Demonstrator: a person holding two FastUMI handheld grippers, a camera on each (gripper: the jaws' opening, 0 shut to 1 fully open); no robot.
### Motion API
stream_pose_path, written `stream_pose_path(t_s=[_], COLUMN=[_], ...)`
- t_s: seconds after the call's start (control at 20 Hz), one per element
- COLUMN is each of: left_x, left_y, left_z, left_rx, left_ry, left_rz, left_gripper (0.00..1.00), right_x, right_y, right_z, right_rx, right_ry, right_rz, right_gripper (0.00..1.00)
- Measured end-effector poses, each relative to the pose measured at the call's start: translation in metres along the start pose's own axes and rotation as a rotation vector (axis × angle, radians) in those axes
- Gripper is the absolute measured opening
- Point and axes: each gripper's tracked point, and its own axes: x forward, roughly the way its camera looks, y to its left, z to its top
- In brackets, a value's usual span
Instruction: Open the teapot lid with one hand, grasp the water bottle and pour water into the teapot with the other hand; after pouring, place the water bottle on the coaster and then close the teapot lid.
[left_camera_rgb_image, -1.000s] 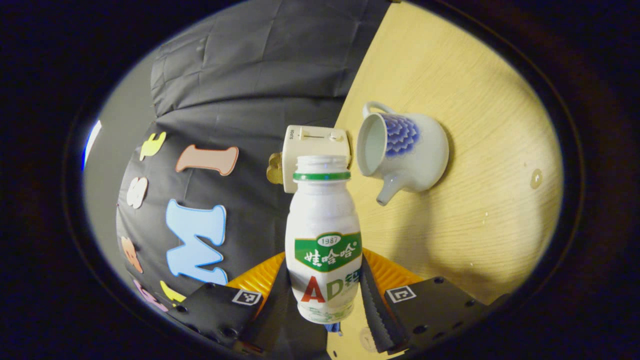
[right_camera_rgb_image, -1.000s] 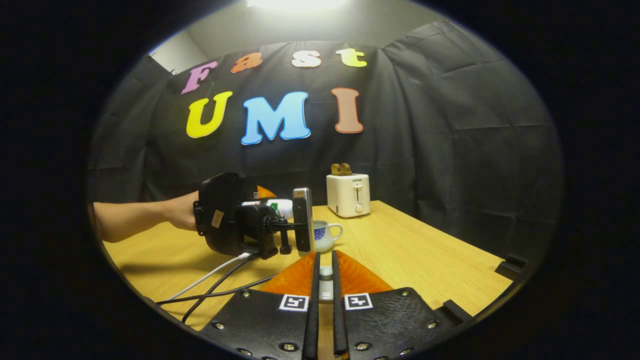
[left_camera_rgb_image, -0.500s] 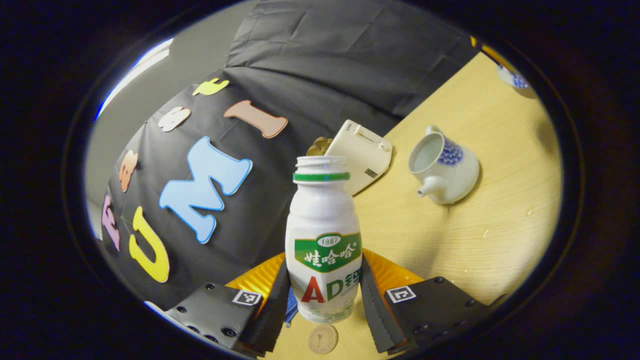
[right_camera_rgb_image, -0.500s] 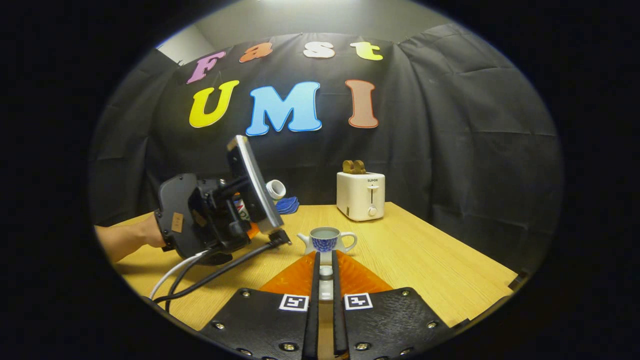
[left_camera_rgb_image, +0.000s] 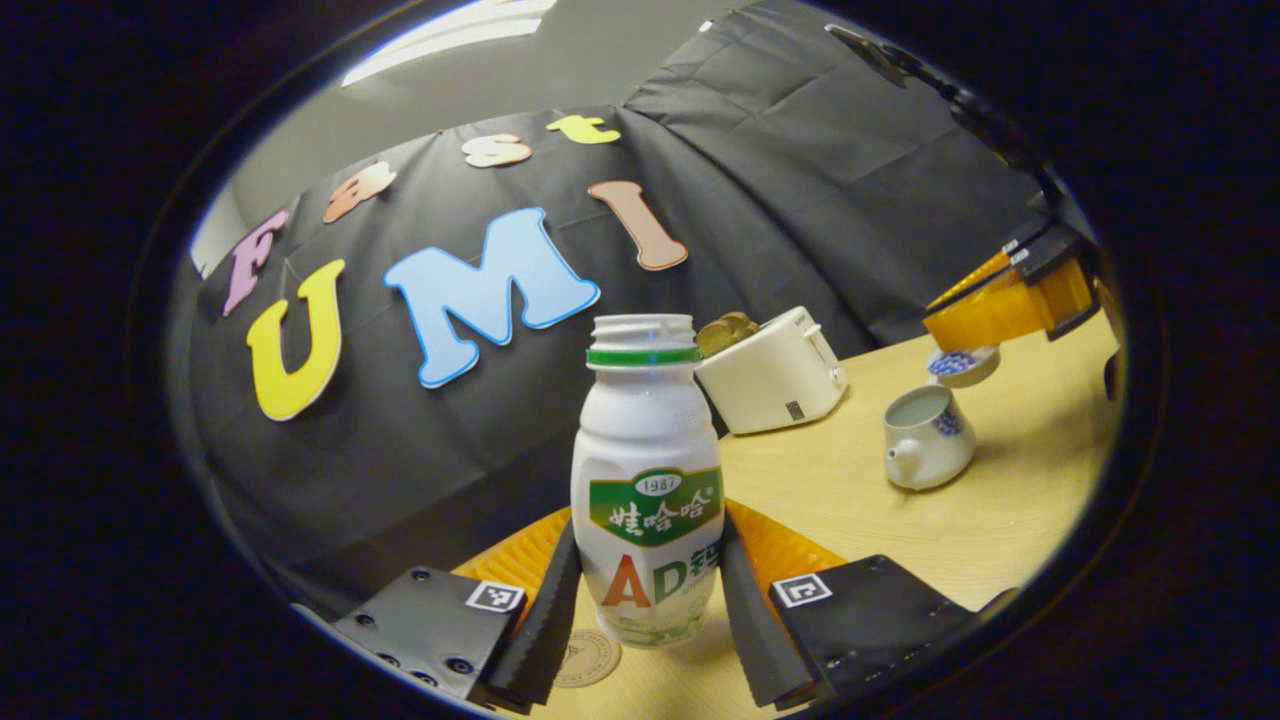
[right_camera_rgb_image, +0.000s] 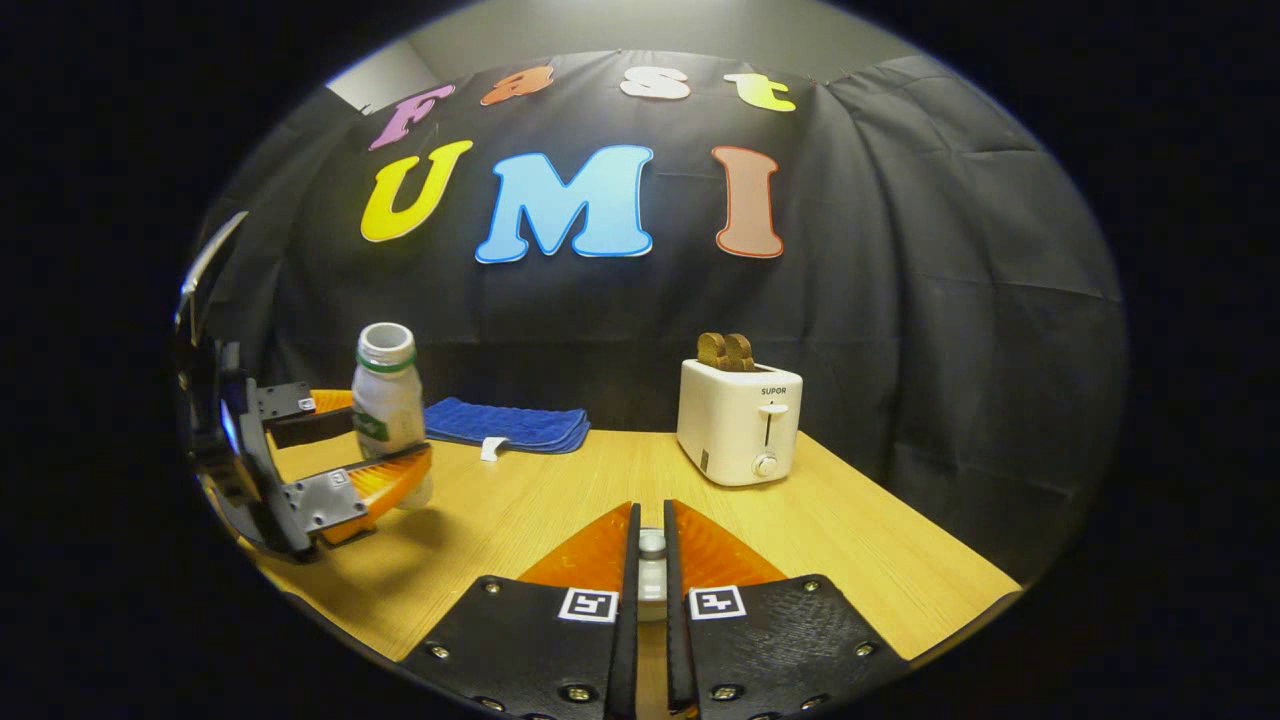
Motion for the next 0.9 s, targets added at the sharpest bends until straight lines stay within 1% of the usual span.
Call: stream_pose_path(t_s=[0.05,0.1,0.15,0.25,0.3,0.35,0.45,0.5,0.55,0.6,0.65,0.7,0.75,0.8,0.85,0.9], left_x=[0.002,0.007,0.007,0.004,0.006,0.007,0.008,0.007,0.007,0.006,0.005,0.004,0.004,0.005,0.003,0.002], left_y=[0.011,0.025,0.04,0.056,0.063,0.068,0.087,0.091,0.093,0.095,0.099,0.101,0.103,0.106,0.109,0.119], left_z=[-0.005,-0.01,-0.005,-0.002,-0.003,-0.008,-0.018,-0.019,-0.02,-0.02,-0.022,-0.024,-0.026,-0.027,-0.029,-0.032], left_rx=[-0.051,-0.089,-0.166,-0.298,-0.351,-0.396,-0.472,-0.496,-0.515,-0.524,-0.522,-0.521,-0.526,-0.535,-0.543,-0.546], left_ry=[0.016,0.029,0.013,-0.003,-0.001,0.012,0.026,0.021,0.019,0.016,0.017,0.023,0.024,0.024,0.025,0.024], left_rz=[0.001,0.015,0.038,0.047,0.053,0.052,0.081,0.086,0.088,0.091,0.106,0.114,0.12,0.125,0.135,0.165], left_gripper=[0.81,0.81,0.81,0.81,0.75,0.81,0.81,0.81,0.7,0.8,0.75,0.8,0.8,0.8,0.8,0.8], right_x=[0.011,0.021,0.03,0.036,0.038,0.038,0.042,0.042,0.042,0.042,0.043,0.042,0.042,0.042,0.04,0.037], right_y=[0.004,0.007,0.006,0.007,0.007,0.006,0.008,0.007,0.007,0.007,0.007,0.007,0.006,0.005,0.006,0.007], right_z=[0.001,-0.001,-0.005,-0.012,-0.014,-0.017,-0.028,-0.029,-0.029,-0.03,-0.032,-0.032,-0.031,-0.031,-0.029,-0.023], right_rx=[0.002,0.002,-0.012,-0.003,0.001,0.005,0.018,0.016,0.017,0.017,0.018,0.018,0.015,0.01,0.005,0.007], right_ry=[0.003,0.011,0.016,0.026,0.03,0.034,0.055,0.059,0.055,0.056,0.052,0.042,0.04,0.041,0.033,0.015], right_rz=[0.004,0.004,-0.008,-0.005,-0.006,-0.008,0.004,0.003,0.002,0.002,-0.001,-0.004,-0.015,-0.019,-0.013,-0.006], right_gripper=[0.12,0.12,0.12,0.12,0.12,0.12,0.12,0.12,0.12,0.12,0.12,0.12,0.12,0.14,0.19,0.22])
